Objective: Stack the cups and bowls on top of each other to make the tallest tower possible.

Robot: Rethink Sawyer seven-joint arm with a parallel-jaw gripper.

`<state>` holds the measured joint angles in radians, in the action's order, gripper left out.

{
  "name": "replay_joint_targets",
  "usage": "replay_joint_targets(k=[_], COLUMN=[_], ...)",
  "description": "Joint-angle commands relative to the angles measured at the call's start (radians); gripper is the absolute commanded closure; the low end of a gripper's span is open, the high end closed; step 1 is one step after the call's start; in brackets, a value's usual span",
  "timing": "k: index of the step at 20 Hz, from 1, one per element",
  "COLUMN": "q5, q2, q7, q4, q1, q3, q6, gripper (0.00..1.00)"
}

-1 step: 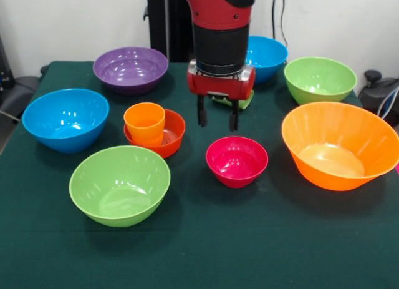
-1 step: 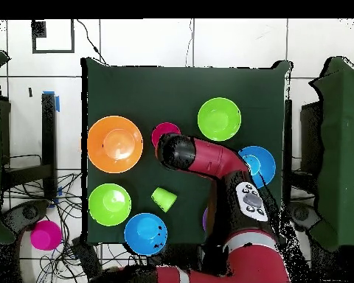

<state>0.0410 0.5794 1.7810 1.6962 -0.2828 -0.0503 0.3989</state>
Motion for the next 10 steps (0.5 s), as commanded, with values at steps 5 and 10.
replay_joint_targets(k=[5,10], q5=[0.121,0.158], q2=[0.014,0.005], q7=[0.250,0.288], q4=[-0.065,-0.048], q1=[0.070,0.085], q3=[-0.002,0.012], q6=[0.022,-0.035], gripper=[0.00,0.00])
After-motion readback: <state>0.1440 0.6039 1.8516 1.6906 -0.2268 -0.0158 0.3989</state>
